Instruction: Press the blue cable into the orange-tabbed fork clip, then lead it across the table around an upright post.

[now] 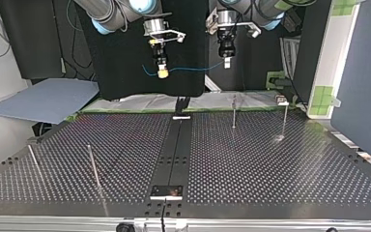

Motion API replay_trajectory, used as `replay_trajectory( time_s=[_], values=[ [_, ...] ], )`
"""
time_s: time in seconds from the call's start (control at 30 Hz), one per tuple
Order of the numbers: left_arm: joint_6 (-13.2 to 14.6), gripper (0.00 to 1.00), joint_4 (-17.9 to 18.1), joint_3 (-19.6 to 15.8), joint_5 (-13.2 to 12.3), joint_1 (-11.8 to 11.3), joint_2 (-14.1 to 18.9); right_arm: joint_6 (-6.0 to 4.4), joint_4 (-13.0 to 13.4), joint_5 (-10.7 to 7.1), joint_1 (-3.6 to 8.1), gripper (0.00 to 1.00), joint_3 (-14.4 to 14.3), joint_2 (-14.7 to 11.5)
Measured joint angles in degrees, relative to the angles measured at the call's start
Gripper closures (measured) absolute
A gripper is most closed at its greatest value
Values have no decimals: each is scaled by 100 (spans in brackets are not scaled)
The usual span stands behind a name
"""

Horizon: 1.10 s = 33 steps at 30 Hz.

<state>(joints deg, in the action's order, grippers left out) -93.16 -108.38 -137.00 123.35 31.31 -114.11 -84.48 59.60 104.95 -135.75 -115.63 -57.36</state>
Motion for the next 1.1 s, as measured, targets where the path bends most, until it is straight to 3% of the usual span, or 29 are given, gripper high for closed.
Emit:
replay_trajectory(
  time_s=[0.27, 0.57, 1.1],
  values=[
    [21, 100, 40, -106, -68, -51, -120, 13, -37, 5, -6, 100, -21, 38],
    [26, 100, 52, -182, -96, -69, -320, 26, -206, 9, -17, 100, -43, 394],
    [26, 100, 53, -185, -97, -70, -325, 26, -211, 9, -18, 100, -44, 422]
  ],
)
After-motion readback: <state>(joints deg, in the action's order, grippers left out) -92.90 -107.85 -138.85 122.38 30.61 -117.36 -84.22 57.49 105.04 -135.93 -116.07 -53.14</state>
